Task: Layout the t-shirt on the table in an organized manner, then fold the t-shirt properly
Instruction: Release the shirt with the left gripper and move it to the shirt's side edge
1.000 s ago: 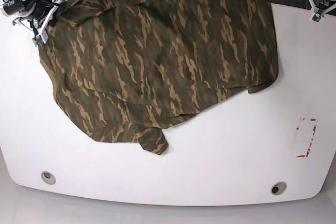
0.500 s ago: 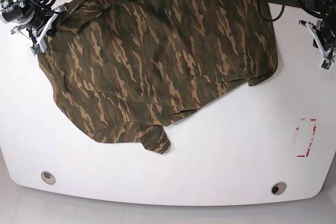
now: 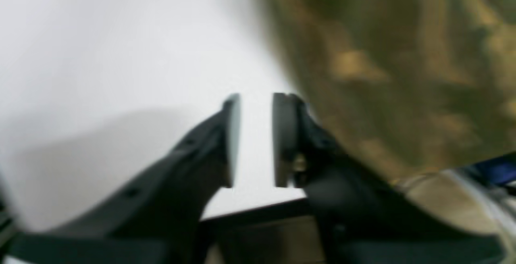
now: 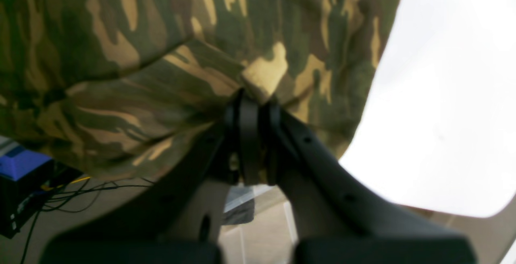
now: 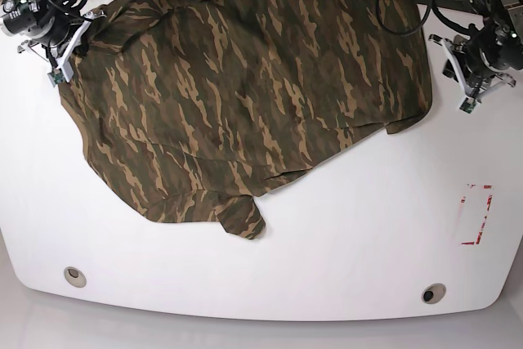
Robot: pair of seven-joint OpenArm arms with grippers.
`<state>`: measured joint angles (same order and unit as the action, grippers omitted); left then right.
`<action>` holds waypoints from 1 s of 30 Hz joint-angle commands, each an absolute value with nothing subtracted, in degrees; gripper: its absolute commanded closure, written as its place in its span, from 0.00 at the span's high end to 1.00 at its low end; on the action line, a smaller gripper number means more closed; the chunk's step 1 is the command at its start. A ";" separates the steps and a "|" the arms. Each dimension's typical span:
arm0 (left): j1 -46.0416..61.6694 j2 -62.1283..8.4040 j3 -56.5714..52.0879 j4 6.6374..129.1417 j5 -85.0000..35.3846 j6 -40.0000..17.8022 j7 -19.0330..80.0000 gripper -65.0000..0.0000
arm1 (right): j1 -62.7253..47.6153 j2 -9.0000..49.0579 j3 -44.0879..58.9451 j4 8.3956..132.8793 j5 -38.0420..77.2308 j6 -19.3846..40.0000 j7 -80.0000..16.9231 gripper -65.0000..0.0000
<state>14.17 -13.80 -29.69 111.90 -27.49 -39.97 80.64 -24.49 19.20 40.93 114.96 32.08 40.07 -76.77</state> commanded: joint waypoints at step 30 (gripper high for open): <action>1.98 -13.58 -18.07 90.77 -27.82 -40.00 72.75 0.42 | -23.96 19.30 41.54 115.74 32.48 40.00 -76.44 0.00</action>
<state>2.76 -12.03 -18.31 91.26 -27.11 -39.94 73.69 -24.12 18.90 40.95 114.96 31.97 40.07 -76.97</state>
